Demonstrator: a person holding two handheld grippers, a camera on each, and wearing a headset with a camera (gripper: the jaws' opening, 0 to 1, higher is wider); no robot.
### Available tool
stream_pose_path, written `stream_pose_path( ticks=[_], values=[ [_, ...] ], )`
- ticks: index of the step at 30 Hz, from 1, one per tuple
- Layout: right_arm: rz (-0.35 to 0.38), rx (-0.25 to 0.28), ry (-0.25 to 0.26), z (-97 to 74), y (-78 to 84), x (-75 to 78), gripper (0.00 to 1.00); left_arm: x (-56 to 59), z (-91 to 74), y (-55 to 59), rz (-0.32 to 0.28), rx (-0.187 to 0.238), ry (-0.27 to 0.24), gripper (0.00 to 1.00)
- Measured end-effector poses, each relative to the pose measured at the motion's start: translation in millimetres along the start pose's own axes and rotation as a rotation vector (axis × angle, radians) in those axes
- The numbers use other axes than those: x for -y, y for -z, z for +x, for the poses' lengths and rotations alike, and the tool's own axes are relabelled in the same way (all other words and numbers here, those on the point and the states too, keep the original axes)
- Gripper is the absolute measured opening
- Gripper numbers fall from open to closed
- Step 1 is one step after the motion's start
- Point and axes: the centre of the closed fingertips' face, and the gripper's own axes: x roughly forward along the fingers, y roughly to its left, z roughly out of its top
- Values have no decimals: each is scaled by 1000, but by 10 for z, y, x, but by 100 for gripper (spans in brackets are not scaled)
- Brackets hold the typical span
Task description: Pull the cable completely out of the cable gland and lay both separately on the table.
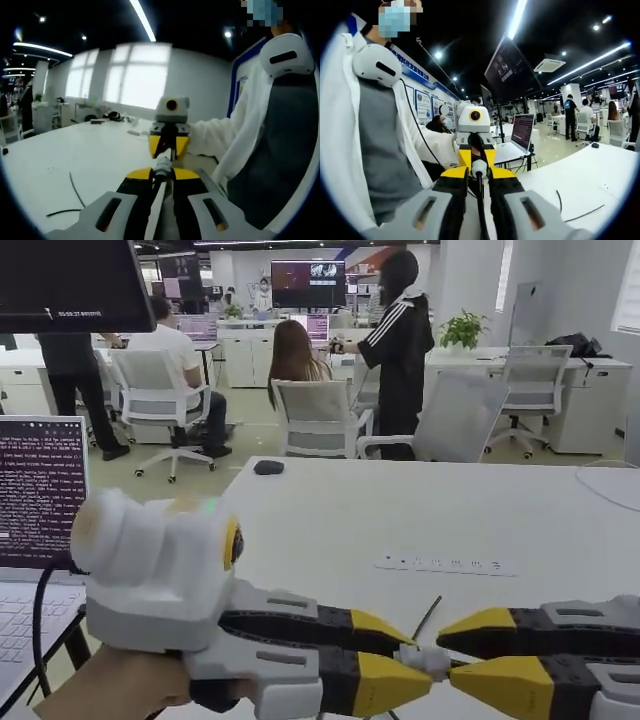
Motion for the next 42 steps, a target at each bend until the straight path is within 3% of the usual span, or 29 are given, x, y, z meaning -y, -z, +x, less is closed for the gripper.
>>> stream_pose_path(
  ticks=[3, 7, 12, 13, 17, 19, 20, 24, 30, 35, 42],
  values=[
    [-18, -66, 4, -35, 118, -14, 10, -2, -9, -7, 0, 11, -9, 15],
    [-30, -61, 17, -46, 112, -13, 3, 35, 0, -24, 15, 18, -13, 16],
    [-1, -69, 24, -28, 106, -23, 3, 51, 19, -50, 106, 29, -46, 16],
    [-10, -62, 30, -41, 89, -15, 2, 38, 16, -85, 141, 49, -64, 16],
    [-30, -48, 26, -51, 35, -46, 2, 111, 46, -180, 94, 120, -27, 30],
    [-41, -43, 23, -39, 11, -63, 2, 123, 82, -223, 129, 143, -26, 38],
    [-46, -36, 25, -36, -7, -62, 2, 121, 101, -296, 160, 186, -32, 37],
    [-54, 18, 26, -54, -133, -76, 2, 99, 114, -233, 121, 178, 3, 20],
    [-63, 25, 28, -79, -154, -77, 2, 124, 113, -336, 99, 227, 14, 17],
    [-89, -10, 35, -98, -77, -64, 2, 92, 48, -265, 29, 199, 12, 16],
    [-114, -111, 65, -149, 206, 23, 2, 29, -101, -155, 12, 186, -32, 16]
  ],
)
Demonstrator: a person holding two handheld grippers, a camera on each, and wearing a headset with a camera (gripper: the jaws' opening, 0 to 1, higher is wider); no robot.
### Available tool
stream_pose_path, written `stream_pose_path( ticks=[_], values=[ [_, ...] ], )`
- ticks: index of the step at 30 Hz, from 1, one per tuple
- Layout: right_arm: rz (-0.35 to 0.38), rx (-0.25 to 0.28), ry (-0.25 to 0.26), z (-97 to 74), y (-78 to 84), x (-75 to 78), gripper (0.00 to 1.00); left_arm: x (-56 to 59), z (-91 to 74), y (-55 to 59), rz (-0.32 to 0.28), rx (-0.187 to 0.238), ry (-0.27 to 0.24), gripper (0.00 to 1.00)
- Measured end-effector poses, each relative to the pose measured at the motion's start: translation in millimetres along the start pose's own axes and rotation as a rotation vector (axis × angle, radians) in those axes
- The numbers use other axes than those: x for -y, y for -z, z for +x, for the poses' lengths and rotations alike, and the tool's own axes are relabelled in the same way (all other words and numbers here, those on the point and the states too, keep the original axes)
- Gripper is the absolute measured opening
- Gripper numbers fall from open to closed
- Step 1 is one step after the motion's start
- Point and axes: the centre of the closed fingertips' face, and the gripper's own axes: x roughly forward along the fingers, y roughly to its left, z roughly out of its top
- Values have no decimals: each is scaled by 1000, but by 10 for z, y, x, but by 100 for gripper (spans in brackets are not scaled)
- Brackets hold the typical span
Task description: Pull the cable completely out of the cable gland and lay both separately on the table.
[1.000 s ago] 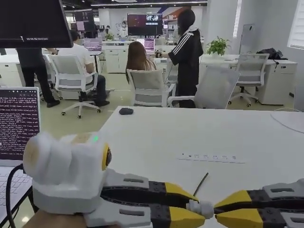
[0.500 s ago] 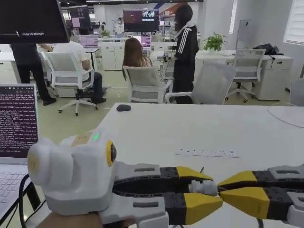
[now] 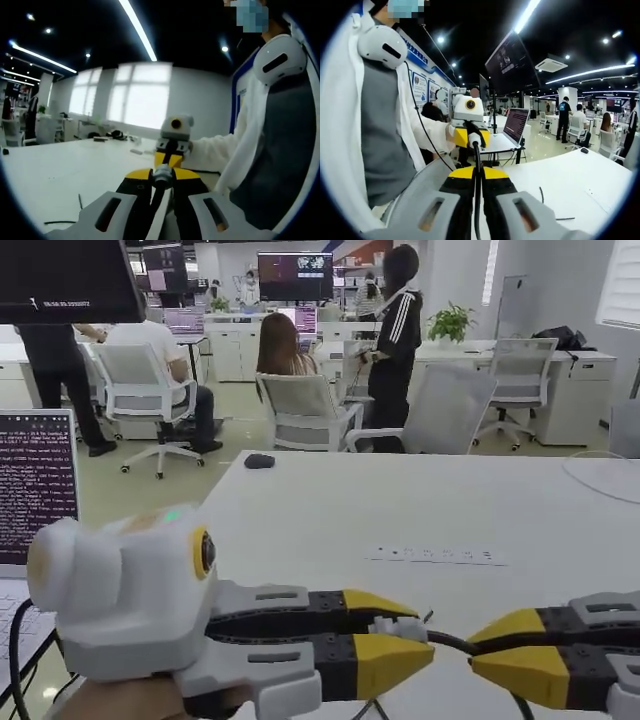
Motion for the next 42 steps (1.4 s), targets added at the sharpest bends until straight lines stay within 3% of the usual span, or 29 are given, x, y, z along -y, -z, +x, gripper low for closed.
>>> stream_pose_path(
  ticks=[4, 10, 16, 19, 22, 25, 30, 34, 42],
  values=[
    [6, -64, 19, -27, 232, 64, 2, -47, -77, 64, -10, -6, -35, 16],
    [46, -100, 52, -98, 471, 174, 2, -125, -128, 132, -22, -19, -72, 16],
    [67, -136, 69, -96, 633, 207, 2, -183, -101, 308, -26, -74, -99, 16],
    [82, -168, 80, -107, 696, 222, 3, -250, -90, 409, -56, -114, -129, 16],
    [39, -148, 95, -115, 593, 230, 3, -284, -84, 431, -37, -114, -139, 16],
    [43, -115, 90, -66, 422, 218, 8, -294, -55, 449, -27, -115, -139, 16],
    [-9, -92, 56, 145, 213, 159, 15, -274, 27, 502, -7, -131, -117, 16],
    [-24, -125, 38, 263, 271, 144, 12, -256, 67, 486, -9, -119, -97, 16],
    [-12, -102, 46, 278, 260, 150, 3, -243, 83, 449, -5, -104, -64, 16]
  ],
)
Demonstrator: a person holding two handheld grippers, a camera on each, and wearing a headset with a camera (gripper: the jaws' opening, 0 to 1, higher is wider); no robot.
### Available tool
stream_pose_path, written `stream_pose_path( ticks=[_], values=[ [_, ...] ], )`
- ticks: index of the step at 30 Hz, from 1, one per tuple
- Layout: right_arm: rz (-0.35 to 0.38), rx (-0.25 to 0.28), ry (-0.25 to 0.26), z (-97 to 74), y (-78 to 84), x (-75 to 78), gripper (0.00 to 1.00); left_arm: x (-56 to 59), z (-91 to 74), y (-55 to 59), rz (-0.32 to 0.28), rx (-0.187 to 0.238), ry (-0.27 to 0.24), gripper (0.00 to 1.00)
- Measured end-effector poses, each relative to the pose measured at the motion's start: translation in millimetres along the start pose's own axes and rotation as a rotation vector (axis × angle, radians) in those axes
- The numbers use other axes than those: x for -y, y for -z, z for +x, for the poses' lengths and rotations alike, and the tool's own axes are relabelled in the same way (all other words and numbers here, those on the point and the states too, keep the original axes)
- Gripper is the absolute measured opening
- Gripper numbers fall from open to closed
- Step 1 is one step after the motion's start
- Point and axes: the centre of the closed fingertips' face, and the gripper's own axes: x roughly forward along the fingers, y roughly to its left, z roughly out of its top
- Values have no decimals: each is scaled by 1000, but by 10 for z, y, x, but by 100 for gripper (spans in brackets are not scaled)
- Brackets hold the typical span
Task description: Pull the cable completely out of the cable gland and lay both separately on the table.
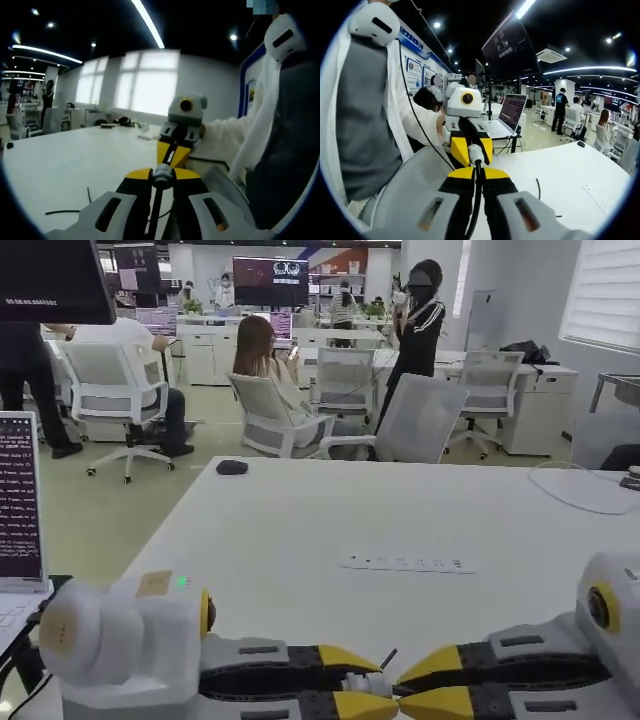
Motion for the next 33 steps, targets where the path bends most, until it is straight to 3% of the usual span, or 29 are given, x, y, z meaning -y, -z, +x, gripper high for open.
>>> stream_pose_path(
  ticks=[3, 9, 16, 25, 33],
  values=[
    [41, 26, 8, -17, -23, 28, 3, -9, -2, -37, 1, 11, 6, 16],
    [44, 15, 24, -30, 30, 67, 2, -51, -46, -32, 13, -6, -3, 16],
    [55, -3, 64, -157, 170, 168, 2, -146, -182, -99, -16, 27, -38, 16],
    [78, -105, 115, -303, 589, 286, 2, -200, -263, -82, -23, 29, -69, 16],
    [88, -122, 133, -378, 679, 317, 2, -179, -276, -144, -31, 62, -69, 16]
  ],
)
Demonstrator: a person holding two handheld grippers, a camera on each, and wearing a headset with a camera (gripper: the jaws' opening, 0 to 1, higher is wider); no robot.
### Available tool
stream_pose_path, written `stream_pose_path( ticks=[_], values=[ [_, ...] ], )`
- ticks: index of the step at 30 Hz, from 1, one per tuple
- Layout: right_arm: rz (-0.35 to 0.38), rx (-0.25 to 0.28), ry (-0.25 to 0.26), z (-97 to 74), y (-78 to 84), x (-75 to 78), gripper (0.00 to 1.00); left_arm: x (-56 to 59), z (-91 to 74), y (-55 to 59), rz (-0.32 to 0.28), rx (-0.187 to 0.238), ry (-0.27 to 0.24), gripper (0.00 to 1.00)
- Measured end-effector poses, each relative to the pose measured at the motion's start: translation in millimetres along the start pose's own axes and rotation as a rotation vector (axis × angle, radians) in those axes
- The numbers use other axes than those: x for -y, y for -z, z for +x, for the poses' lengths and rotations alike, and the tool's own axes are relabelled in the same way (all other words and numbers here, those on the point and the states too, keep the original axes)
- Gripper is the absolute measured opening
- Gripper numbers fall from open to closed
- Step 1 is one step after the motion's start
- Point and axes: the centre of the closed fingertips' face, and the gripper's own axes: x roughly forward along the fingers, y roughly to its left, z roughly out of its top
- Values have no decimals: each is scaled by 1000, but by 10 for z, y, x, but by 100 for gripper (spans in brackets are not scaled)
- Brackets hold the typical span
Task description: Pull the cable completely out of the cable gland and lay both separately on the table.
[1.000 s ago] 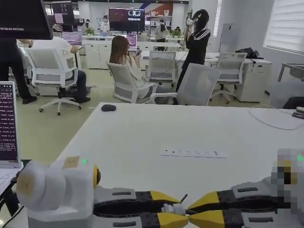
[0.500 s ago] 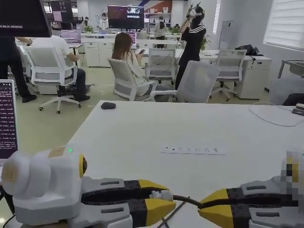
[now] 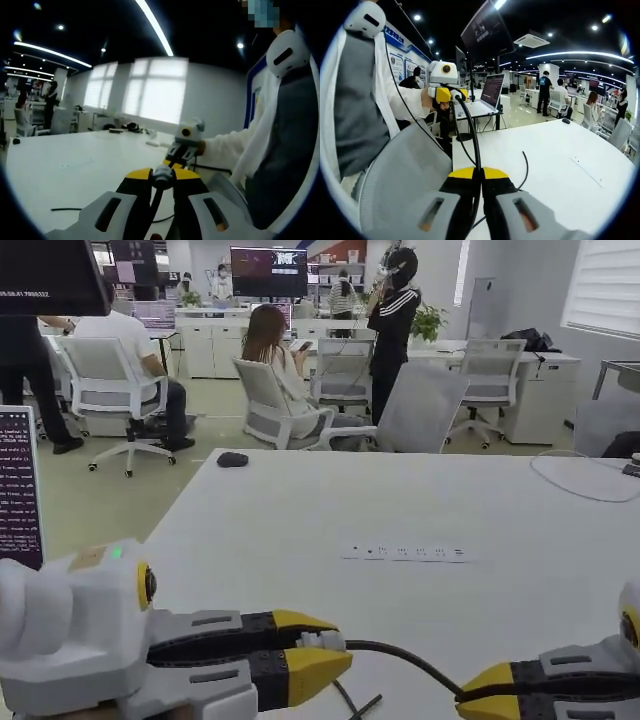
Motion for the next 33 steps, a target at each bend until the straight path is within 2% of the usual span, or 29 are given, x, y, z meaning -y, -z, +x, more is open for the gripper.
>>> stream_pose_path(
  ticks=[5, 9, 11, 13, 14, 17, 21, 26, 33],
  values=[
    [-1, 2, 9, -6, 2, 20, 2, -13, 14, -14, -13, 12, -10, 16],
    [-19, 1, 23, -43, -94, 23, 3, -35, 13, -29, -14, 18, -26, 16],
    [-37, 53, 25, -62, -276, 16, 4, -50, 10, -23, -16, 16, -31, 16],
    [-48, 84, 20, -61, -438, -6, 8, -48, 10, -24, -8, 25, -25, 16],
    [-61, 90, 20, -48, -501, -18, 11, -44, 14, -22, -4, 26, -25, 16],
    [-127, 94, -8, 40, -690, -105, 15, -11, 71, 56, 25, -25, -21, 16],
    [-173, 100, -59, 186, -821, -227, 15, 28, 132, 68, 35, -32, 0, 16],
    [-176, 87, -78, 328, -791, -257, 14, 29, 143, 84, 33, -34, 4, 16],
    [-167, 93, -116, 394, -762, -274, 9, 58, 130, 115, 42, -42, 13, 16]
  ],
)
